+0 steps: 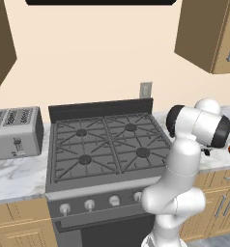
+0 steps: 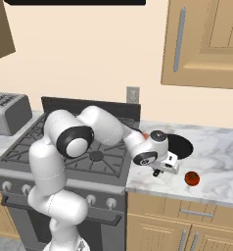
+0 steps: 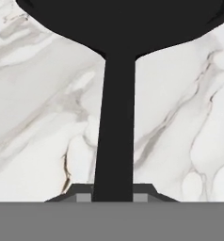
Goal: Place the pan on the front right burner on the stove. Then place the tomato and the onion in the pan and turn on the front right burner.
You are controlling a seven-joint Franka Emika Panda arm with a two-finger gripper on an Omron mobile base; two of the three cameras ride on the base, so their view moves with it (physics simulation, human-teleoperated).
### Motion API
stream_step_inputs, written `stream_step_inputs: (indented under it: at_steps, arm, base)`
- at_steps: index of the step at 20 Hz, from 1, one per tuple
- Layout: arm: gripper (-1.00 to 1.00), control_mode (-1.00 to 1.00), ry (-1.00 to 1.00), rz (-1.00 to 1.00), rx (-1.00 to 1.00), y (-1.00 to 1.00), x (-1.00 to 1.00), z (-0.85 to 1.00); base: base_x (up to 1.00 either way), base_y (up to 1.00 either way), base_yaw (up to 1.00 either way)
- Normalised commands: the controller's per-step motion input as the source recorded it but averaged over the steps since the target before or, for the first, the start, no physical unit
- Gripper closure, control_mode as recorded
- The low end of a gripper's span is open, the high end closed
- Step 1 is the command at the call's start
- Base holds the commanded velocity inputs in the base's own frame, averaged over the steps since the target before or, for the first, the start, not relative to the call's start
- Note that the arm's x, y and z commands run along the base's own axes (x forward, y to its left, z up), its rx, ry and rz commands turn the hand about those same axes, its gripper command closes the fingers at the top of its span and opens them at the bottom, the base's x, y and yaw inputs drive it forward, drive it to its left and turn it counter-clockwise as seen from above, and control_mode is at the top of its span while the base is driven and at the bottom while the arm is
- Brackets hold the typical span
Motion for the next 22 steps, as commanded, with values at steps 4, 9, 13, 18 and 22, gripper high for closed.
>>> stream_step_inputs:
  at_steps: [4,9,13,18,22]
  arm:
    - [1.00,-1.00,-0.06,0.02,0.00,-0.03,0.07,0.29]
    - [1.00,-1.00,-0.08,0.00,0.00,-0.11,0.02,0.16]
    - [1.00,-1.00,-0.08,0.00,0.00,-0.09,0.00,0.04]
    - [1.00,-1.00,-0.04,0.03,0.00,0.00,0.00,0.08]
    - [1.00,-1.00,0.00,0.06,0.00,0.00,-0.08,0.22]
  base:
    - [0.00,0.00,0.00]
    - [0.00,0.00,0.00]
    - [0.00,0.00,0.00]
    - [0.00,0.00,0.00]
    - [0.00,0.00,0.00]
